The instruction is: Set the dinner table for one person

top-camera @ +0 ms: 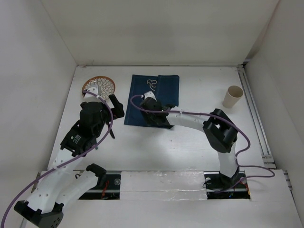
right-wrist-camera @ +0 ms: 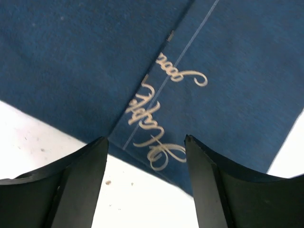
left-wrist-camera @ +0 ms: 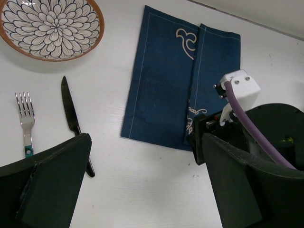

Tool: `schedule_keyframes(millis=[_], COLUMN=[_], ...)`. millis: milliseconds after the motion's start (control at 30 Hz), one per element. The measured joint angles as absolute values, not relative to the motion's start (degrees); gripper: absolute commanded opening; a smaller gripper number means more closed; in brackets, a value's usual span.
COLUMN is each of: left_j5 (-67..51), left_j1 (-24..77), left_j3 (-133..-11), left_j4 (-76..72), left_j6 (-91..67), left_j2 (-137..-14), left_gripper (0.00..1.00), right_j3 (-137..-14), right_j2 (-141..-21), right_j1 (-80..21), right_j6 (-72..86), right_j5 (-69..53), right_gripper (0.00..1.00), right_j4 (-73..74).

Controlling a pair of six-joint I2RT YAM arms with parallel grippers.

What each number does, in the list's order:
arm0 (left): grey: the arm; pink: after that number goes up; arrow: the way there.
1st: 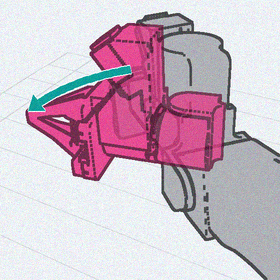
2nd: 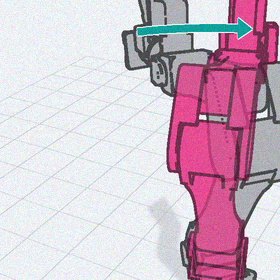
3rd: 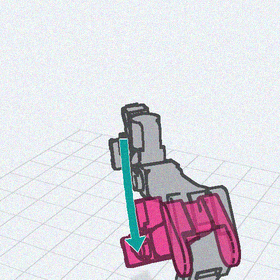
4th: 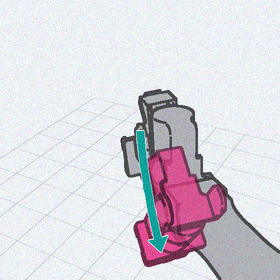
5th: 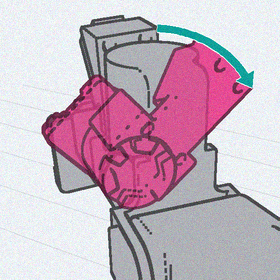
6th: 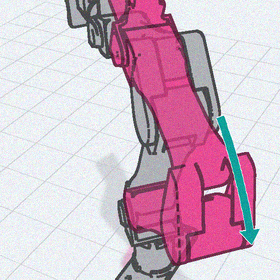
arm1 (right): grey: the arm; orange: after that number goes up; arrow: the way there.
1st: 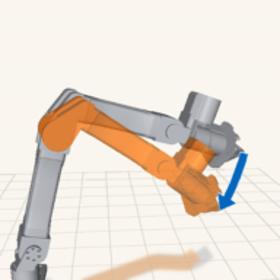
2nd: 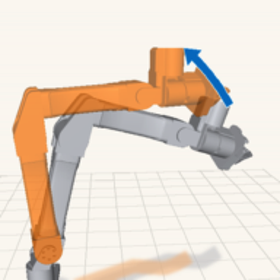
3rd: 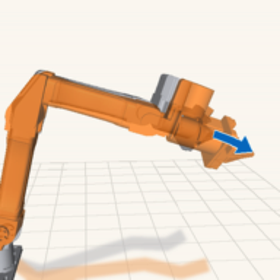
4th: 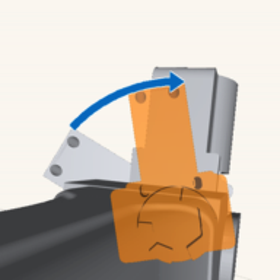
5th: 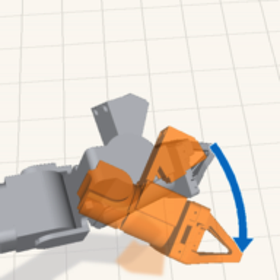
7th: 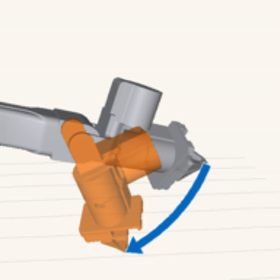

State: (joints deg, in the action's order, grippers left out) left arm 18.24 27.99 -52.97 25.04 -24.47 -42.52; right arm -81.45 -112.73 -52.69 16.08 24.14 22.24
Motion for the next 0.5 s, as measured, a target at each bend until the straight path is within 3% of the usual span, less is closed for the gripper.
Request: schedule_keyframes(millis=[200, 500], left_j5=[18.2, 18.2], left_j1=[28.0, 28.0], left_j3=[-53.0, -53.0], left_j4=[25.0, 25.1], left_j6=[-24.5, -24.5], left_j2=[-42.5, -42.3], left_gripper=[1.00, 1.00], right_j3=[-84.6, -87.8], right_j2=[-115.2, -120.3], right_j1=[-51.9, -51.6], right_j6=[16.5, 16.8], right_j5=[22.4, 21.0], right_gripper=[0.65, 0.49], right_j4=[22.8, 22.9])
